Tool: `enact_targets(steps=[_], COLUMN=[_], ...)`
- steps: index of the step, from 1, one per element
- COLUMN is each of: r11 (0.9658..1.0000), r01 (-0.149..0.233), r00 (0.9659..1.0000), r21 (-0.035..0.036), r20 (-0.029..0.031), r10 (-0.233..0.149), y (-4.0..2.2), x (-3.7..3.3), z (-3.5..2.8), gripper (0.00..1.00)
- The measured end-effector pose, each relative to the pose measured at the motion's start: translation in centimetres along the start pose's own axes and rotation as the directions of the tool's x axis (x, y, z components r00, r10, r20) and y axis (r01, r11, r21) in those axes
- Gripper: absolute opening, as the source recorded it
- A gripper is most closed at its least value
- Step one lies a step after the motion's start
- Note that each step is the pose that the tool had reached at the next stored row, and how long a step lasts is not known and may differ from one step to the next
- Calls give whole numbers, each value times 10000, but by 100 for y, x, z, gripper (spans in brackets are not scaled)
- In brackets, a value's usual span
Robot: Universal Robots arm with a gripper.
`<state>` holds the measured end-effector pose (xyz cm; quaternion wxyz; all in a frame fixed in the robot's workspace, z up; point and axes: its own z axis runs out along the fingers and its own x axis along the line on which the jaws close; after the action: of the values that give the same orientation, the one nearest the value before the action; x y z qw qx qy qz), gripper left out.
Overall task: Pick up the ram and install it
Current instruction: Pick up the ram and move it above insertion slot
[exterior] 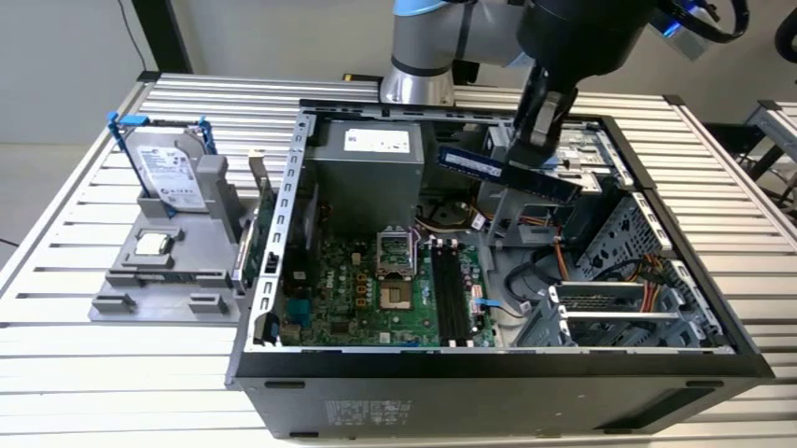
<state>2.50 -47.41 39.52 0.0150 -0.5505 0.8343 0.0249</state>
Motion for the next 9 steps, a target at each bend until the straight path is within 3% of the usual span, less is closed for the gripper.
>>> enact_targets(steps=[4, 9], r11=[9974, 9868], r01=[-724, -1616], r00=[9974, 9869], r21=[37, 82], r20=[20, 47], r10=[724, 1616], y=[0, 0], x=[0, 0], z=[0, 0], gripper=[0, 0])
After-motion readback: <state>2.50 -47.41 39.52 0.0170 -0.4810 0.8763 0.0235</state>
